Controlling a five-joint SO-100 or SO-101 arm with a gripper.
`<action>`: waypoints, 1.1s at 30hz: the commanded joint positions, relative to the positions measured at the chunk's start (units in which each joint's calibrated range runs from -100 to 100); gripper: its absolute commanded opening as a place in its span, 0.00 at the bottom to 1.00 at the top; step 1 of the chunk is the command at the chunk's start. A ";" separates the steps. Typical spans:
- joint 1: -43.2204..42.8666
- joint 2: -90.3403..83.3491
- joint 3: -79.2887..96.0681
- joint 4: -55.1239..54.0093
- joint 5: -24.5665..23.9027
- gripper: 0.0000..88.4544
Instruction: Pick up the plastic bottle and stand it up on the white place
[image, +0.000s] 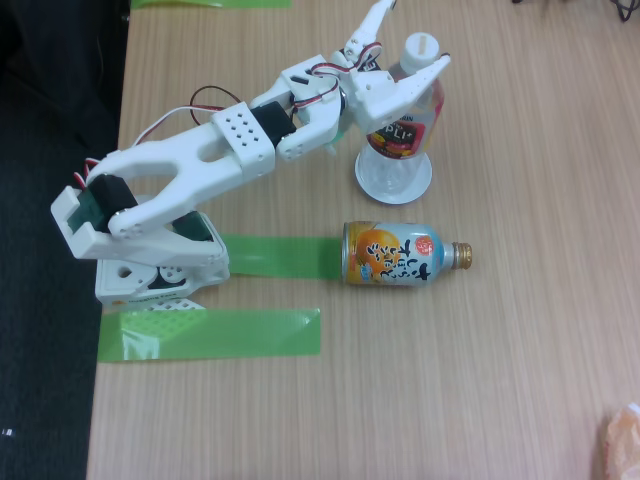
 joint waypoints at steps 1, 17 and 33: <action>0.36 -0.73 -0.36 -0.62 -0.17 0.45; 4.65 -0.81 -0.82 -0.70 -0.01 0.50; 3.39 -13.50 -13.40 -0.62 0.25 0.50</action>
